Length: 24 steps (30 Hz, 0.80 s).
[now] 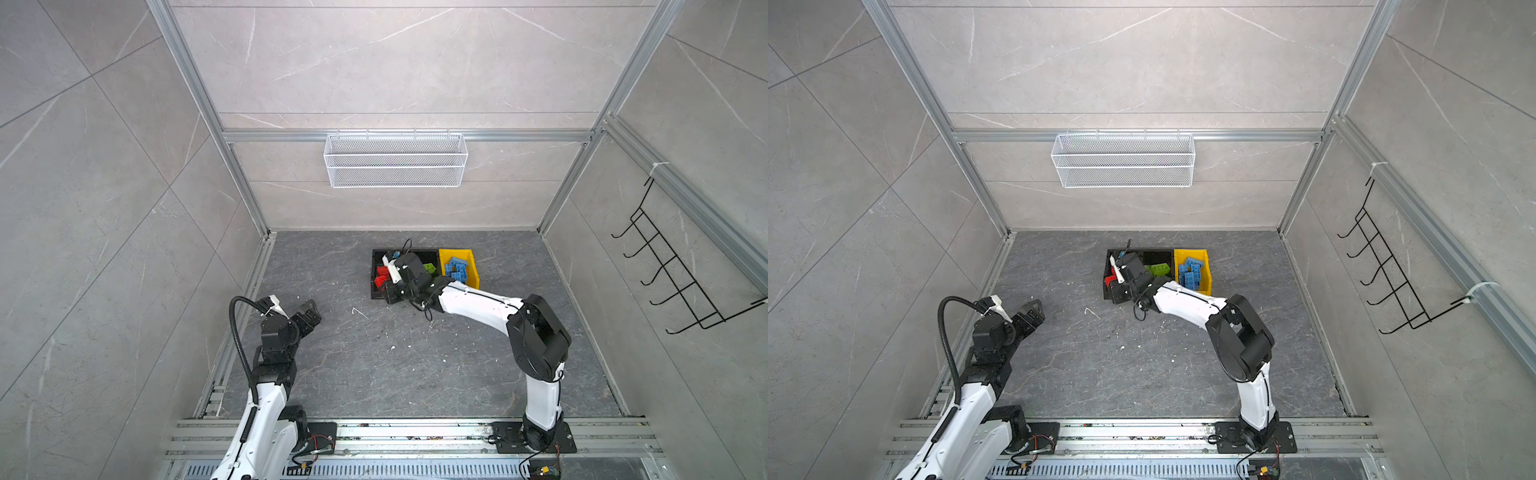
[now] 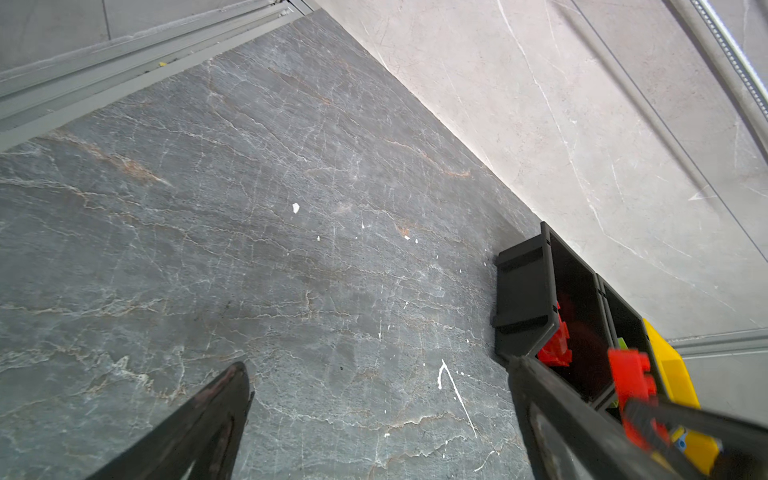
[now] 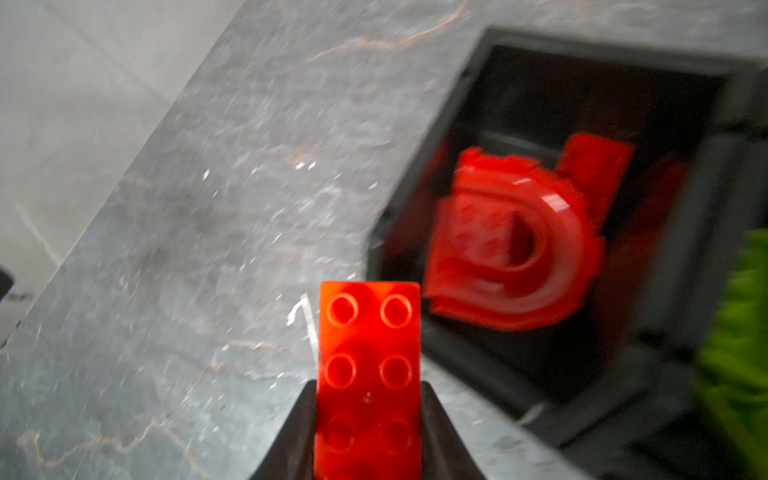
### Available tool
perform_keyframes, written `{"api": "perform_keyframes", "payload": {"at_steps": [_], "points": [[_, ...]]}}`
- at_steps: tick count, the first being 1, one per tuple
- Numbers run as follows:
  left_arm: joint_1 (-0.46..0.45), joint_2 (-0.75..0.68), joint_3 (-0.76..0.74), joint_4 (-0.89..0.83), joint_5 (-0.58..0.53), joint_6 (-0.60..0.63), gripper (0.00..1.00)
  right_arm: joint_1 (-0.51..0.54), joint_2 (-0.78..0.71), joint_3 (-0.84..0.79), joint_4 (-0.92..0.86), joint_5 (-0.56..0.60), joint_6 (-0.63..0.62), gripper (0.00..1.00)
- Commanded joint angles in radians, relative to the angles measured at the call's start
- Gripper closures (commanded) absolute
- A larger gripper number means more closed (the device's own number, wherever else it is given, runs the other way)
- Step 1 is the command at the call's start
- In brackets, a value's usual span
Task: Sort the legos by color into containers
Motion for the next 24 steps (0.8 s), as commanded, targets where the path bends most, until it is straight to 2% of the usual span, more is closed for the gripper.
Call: {"api": "perform_keyframes", "payload": {"at_steps": [1, 8, 16, 17, 19, 22, 24], "points": [[-0.002, 0.016, 0.014, 0.057, 0.009, 0.02, 0.0, -0.05, 0.06, 0.096, -0.023, -0.081, -0.021, 0.85], [-0.003, 0.053, 0.03, 0.063, 0.021, 0.047, 0.0, -0.081, 0.143, 0.204, -0.048, -0.044, -0.029, 0.84], [-0.002, 0.002, 0.029, 0.024, -0.023, 0.072, 0.0, -0.092, 0.157, 0.192, -0.014, -0.042, 0.031, 0.8], [-0.002, -0.003, 0.029, 0.022, -0.026, 0.072, 0.0, -0.092, 0.156, 0.192, -0.017, -0.042, 0.031, 0.73], [-0.002, -0.01, 0.031, 0.02, -0.021, 0.074, 0.0, -0.091, 0.149, 0.192, -0.036, -0.026, 0.022, 0.49], [-0.002, -0.013, 0.031, 0.02, -0.021, 0.08, 0.0, -0.092, 0.109, 0.176, -0.058, -0.001, 0.003, 0.32], [-0.002, -0.014, 0.031, 0.022, -0.037, 0.089, 0.0, -0.094, 0.056, 0.139, -0.044, 0.011, -0.002, 0.26]]}}
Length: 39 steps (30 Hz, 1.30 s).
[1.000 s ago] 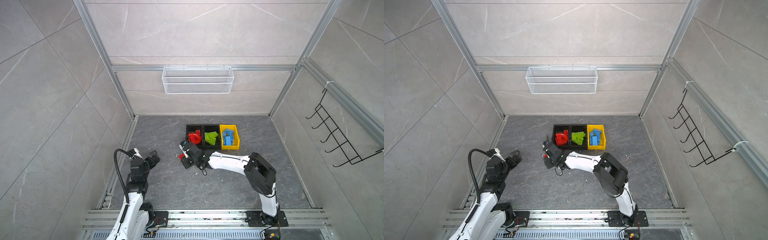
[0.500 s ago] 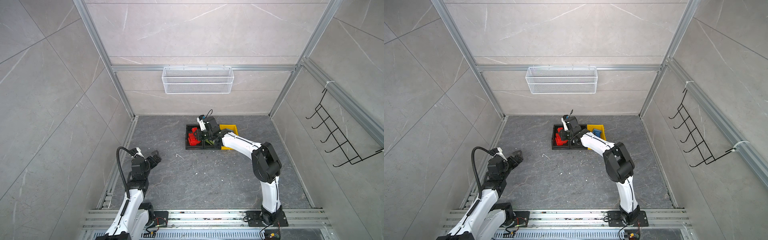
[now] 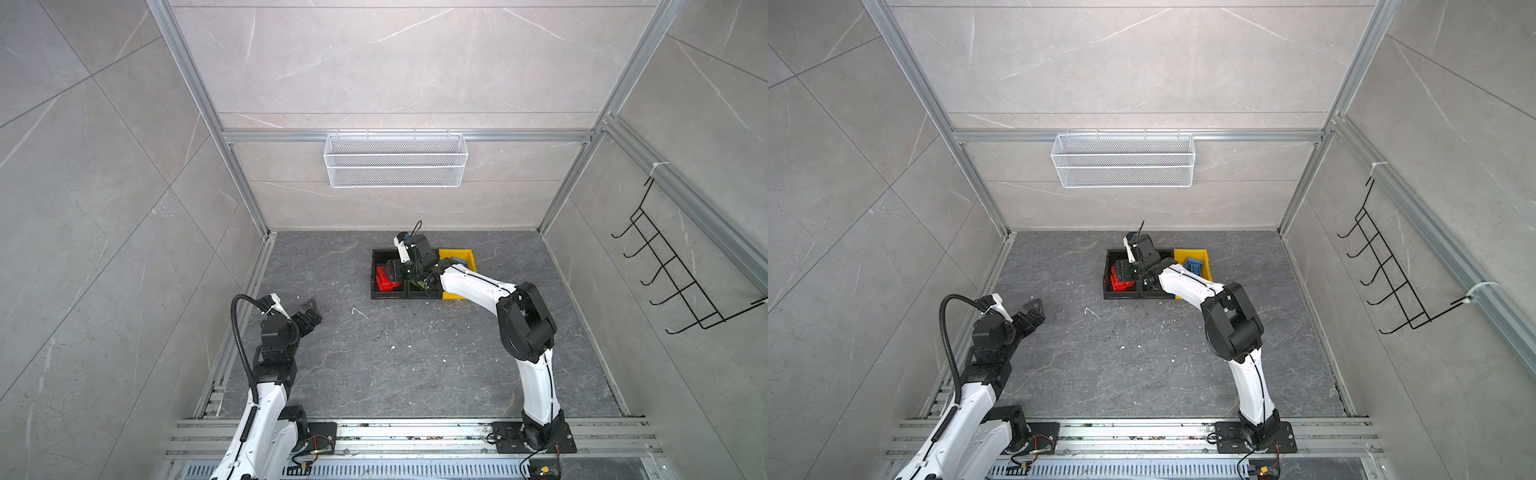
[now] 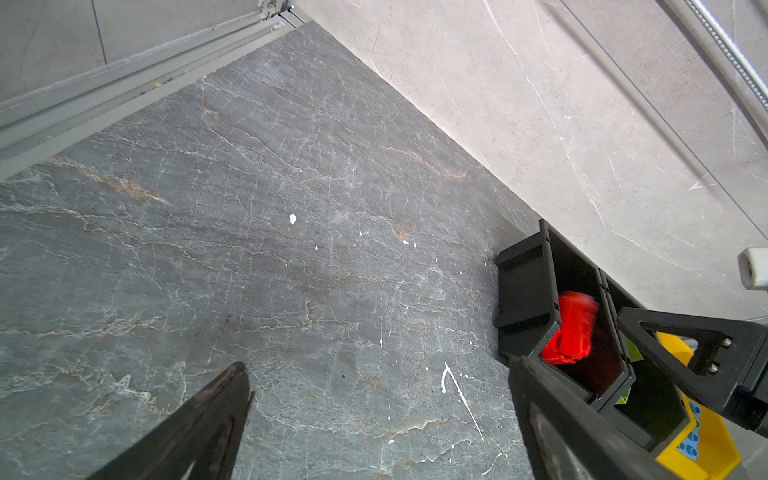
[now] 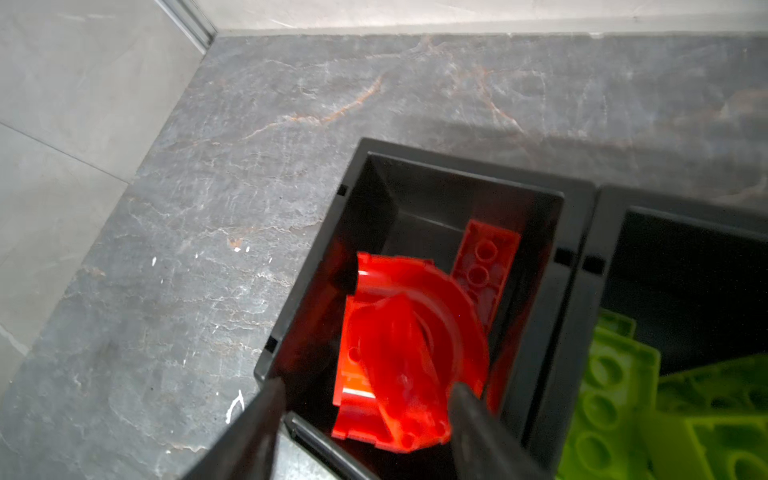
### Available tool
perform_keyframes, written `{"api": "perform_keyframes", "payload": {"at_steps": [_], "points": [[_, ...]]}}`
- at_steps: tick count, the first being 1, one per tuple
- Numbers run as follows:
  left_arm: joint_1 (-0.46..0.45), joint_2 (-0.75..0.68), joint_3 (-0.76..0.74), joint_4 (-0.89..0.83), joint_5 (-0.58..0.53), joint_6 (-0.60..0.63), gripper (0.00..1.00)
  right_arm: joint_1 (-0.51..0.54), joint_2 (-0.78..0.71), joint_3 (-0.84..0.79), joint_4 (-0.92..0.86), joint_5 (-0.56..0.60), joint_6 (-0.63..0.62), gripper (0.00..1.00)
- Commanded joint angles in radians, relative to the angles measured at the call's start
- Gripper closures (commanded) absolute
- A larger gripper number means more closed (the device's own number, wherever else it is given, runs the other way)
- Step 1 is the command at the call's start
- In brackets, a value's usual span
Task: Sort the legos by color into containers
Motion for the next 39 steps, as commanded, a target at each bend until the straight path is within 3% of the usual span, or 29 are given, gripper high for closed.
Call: {"api": "perform_keyframes", "payload": {"at_steps": [1, 9, 13, 15, 18, 21, 23, 24, 29, 32, 35, 39], "points": [[-0.002, -0.011, 0.031, 0.008, -0.036, 0.045, 0.0, -0.007, -0.116, -0.053, -0.008, 0.032, -0.015, 0.24], [-0.002, -0.027, 0.052, 0.027, -0.267, 0.2, 0.0, -0.091, -0.551, -0.416, 0.12, 0.107, -0.15, 0.16], [-0.001, 0.021, 0.015, 0.164, -0.457, 0.332, 0.0, -0.172, -0.791, -0.649, 0.167, 0.29, -0.231, 0.05], [0.001, 0.084, -0.012, 0.273, -0.463, 0.374, 0.0, -0.223, -0.881, -0.781, 0.234, 0.345, -0.263, 0.0], [0.003, 0.238, 0.002, 0.383, -0.36, 0.446, 0.0, -0.329, -0.955, -0.971, 0.38, 0.359, -0.261, 0.0], [0.017, 0.443, 0.04, 0.529, -0.332, 0.453, 0.0, -0.447, -0.945, -1.092, 0.488, 0.292, -0.23, 0.0], [0.058, 0.494, 0.095, 0.516, -0.144, 0.443, 0.0, -0.5, -0.896, -1.161, 0.602, 0.275, -0.252, 0.0], [0.059, 0.516, 0.085, 0.589, -0.107, 0.465, 0.0, -0.52, -0.872, -1.186, 0.658, 0.263, -0.255, 0.0], [0.071, 0.538, 0.043, 0.726, -0.087, 0.482, 0.0, -0.594, -0.722, -1.228, 0.845, 0.186, -0.258, 0.0], [0.072, 0.48, 0.064, 0.59, -0.085, 0.534, 0.0, -0.616, -0.681, -1.185, 0.794, 0.159, -0.241, 0.0], [0.072, 0.45, 0.114, 0.397, -0.08, 0.544, 0.0, -0.617, -0.635, -1.25, 0.958, 0.129, -0.255, 0.0], [0.071, 0.421, 0.074, 0.436, -0.087, 0.54, 0.0, -0.618, -0.595, -1.328, 1.138, 0.133, -0.258, 0.0]]}}
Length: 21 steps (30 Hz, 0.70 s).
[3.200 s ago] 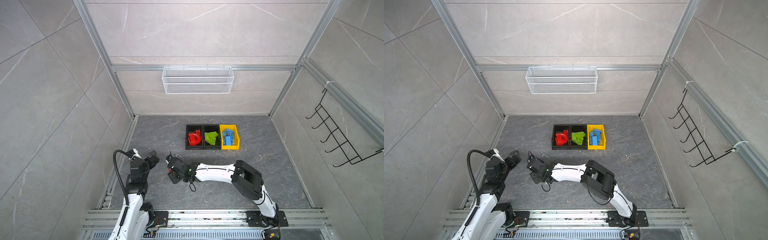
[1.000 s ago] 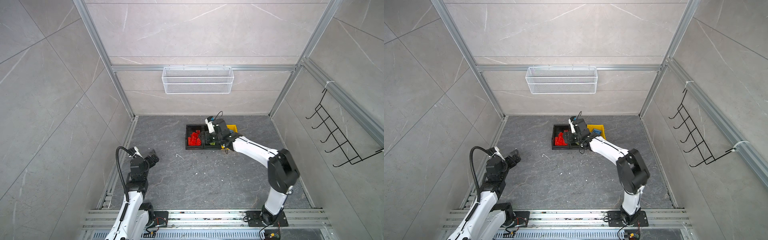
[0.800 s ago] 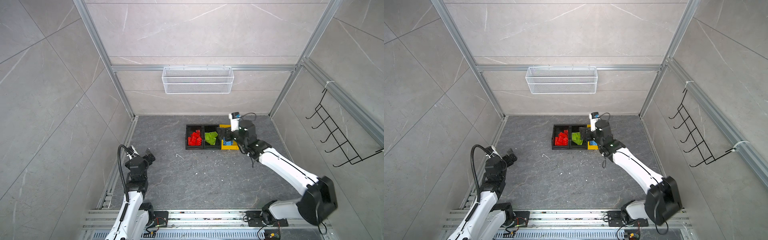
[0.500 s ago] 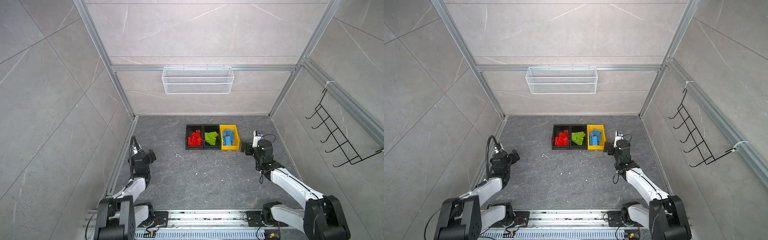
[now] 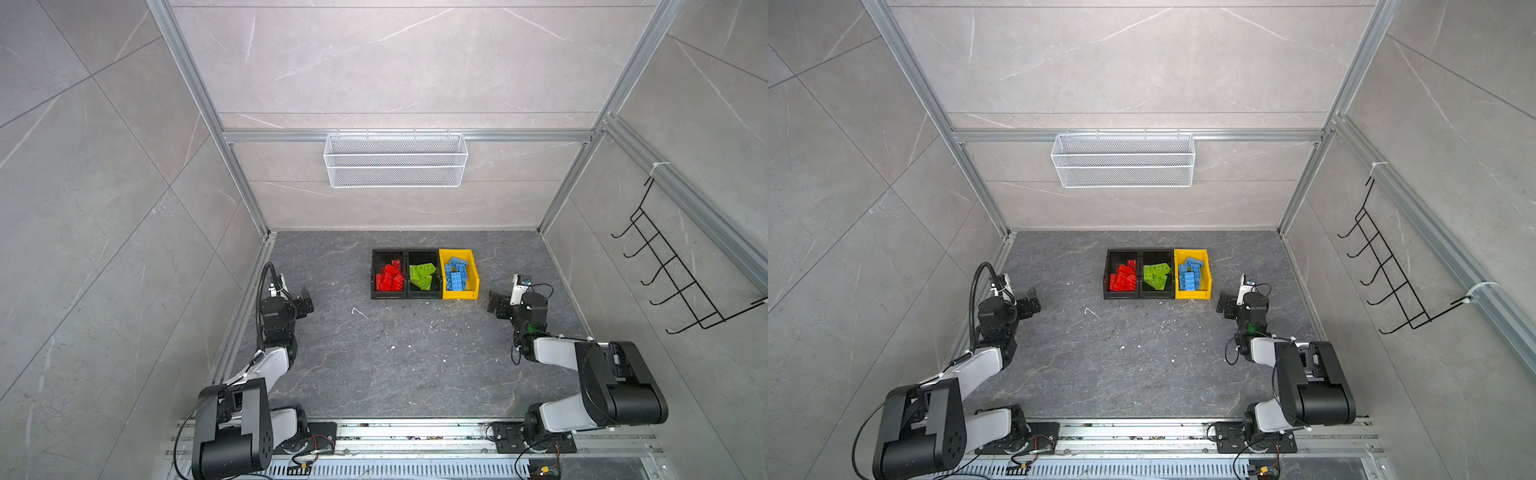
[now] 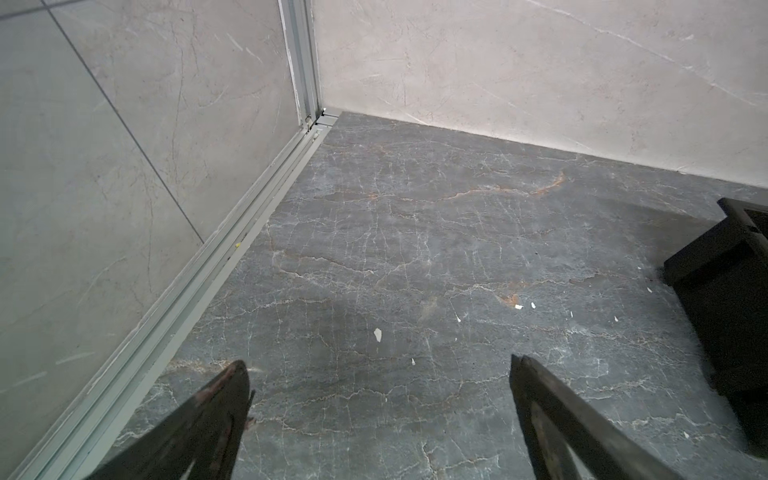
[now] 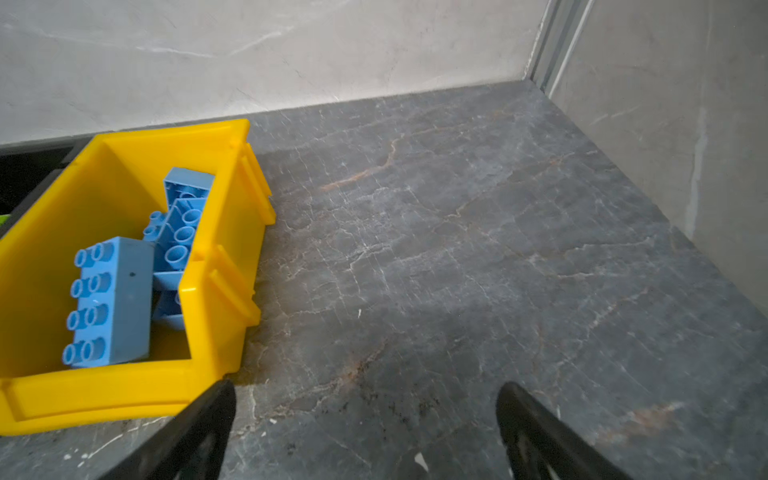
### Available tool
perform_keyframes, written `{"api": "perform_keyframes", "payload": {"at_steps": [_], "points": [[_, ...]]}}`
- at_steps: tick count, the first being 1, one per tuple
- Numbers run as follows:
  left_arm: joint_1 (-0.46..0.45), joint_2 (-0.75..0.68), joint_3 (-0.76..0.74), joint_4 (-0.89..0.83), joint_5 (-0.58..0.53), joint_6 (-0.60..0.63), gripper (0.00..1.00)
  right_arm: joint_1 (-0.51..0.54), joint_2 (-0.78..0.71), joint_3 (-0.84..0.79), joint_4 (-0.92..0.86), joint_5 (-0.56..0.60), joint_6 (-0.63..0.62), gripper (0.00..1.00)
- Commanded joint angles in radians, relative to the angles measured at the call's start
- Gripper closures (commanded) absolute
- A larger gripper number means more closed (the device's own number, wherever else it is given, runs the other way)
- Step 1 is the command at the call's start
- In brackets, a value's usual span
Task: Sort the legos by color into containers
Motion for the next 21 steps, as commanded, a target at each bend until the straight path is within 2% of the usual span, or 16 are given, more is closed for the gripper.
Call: {"api": "perform_keyframes", "payload": {"at_steps": [1, 5, 7, 10, 14, 16, 21], "points": [[0.003, -0.033, -0.005, -0.003, 0.019, 0.037, 0.0, 0.0, 0.035, -0.05, 0.193, -0.021, -0.011, 0.0], [0.004, -0.014, 0.02, -0.07, 0.042, 0.02, 0.0, 0.001, 0.033, -0.048, 0.182, -0.014, -0.013, 0.0], [0.004, 0.057, -0.001, 0.005, 0.078, 0.022, 0.0, 0.002, 0.034, -0.04, 0.169, -0.017, -0.014, 0.0], [0.004, 0.125, 0.047, -0.018, 0.119, 0.018, 0.0, 0.003, 0.033, -0.039, 0.167, -0.017, -0.014, 0.0], [0.002, 0.215, 0.045, 0.072, 0.176, 0.026, 0.0, 0.002, 0.035, -0.039, 0.167, -0.016, -0.015, 0.0], [0.002, 0.264, 0.06, 0.097, 0.155, 0.02, 0.0, 0.003, 0.033, -0.041, 0.167, -0.017, -0.014, 0.0], [-0.021, 0.264, 0.068, 0.073, 0.131, 0.032, 0.0, 0.002, 0.033, -0.039, 0.164, -0.016, -0.016, 0.0]]}}
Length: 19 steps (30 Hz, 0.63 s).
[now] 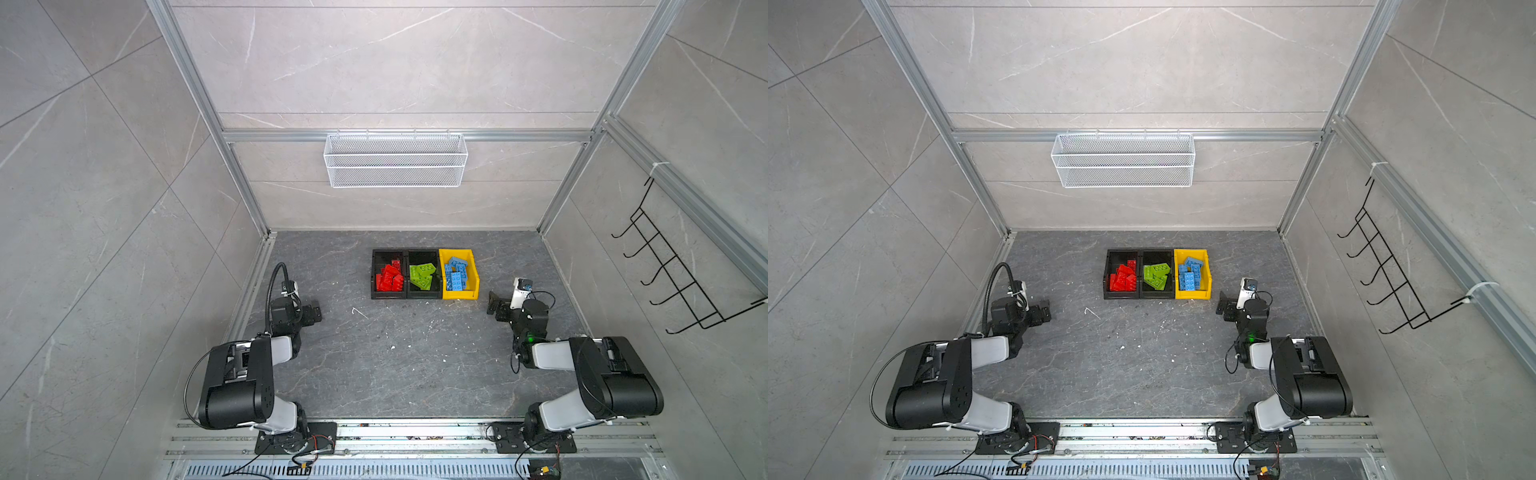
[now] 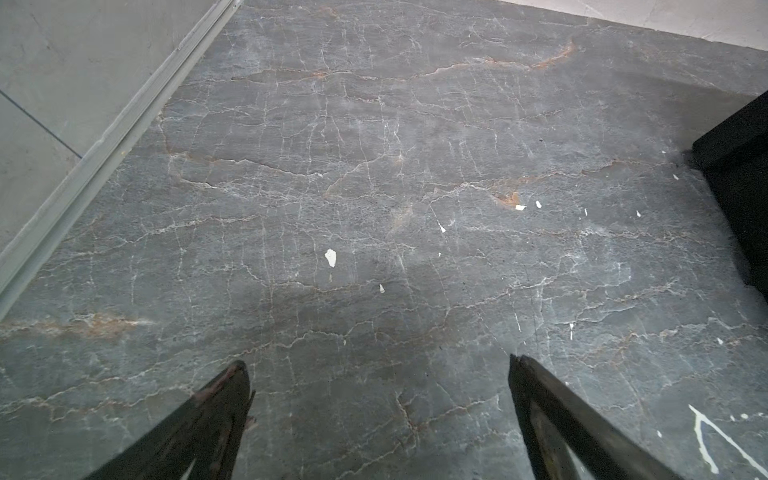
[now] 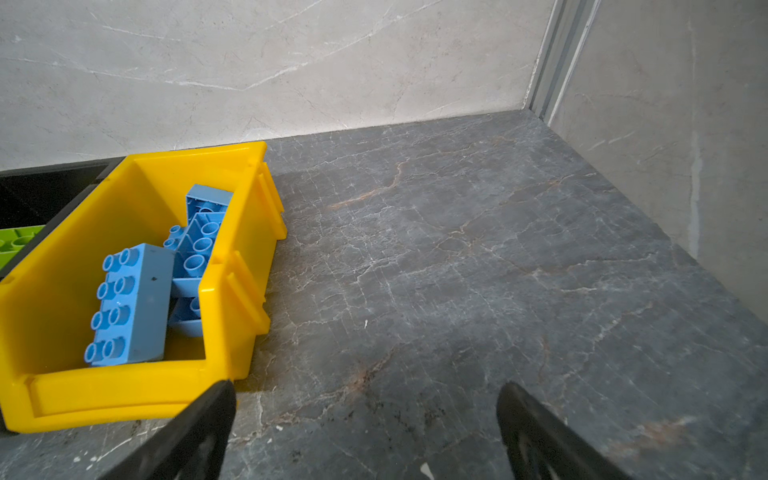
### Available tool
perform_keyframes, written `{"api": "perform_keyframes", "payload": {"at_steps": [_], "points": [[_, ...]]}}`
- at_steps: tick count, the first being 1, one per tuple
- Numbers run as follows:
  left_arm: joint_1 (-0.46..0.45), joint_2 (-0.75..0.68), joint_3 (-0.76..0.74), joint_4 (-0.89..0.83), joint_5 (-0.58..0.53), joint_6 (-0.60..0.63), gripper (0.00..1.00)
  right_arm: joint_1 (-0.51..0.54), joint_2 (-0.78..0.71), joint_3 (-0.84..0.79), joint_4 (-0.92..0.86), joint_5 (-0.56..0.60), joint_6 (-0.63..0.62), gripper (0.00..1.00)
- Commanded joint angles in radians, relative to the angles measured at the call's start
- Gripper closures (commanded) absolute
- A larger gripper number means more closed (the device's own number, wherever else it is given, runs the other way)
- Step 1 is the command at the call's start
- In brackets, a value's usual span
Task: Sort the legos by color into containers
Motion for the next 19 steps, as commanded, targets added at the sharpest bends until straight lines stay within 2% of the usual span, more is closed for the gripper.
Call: {"api": "perform_keyframes", "payload": {"at_steps": [1, 12, 14, 16, 19], "points": [[-0.005, -0.003, 0.034, 0.064, 0.006, 0.024, 0.0, 0.002, 0.005, 0.006, 0.029, -0.009, -0.015, 0.0], [-0.006, -0.006, 0.034, 0.063, 0.004, 0.024, 0.0, 0.004, 0.006, 0.009, 0.023, -0.005, -0.017, 0.0], [-0.005, -0.005, 0.034, 0.063, 0.004, 0.024, 0.0, 0.003, 0.012, 0.027, -0.004, -0.12, -0.06, 0.0], [-0.005, -0.005, 0.033, 0.063, 0.006, 0.024, 0.0, 0.0, 0.01, 0.026, -0.001, -0.146, -0.06, 0.0], [-0.005, -0.006, 0.033, 0.064, 0.005, 0.024, 0.0, 0.002, 0.008, 0.026, -0.007, -0.084, -0.046, 0.0]]}}
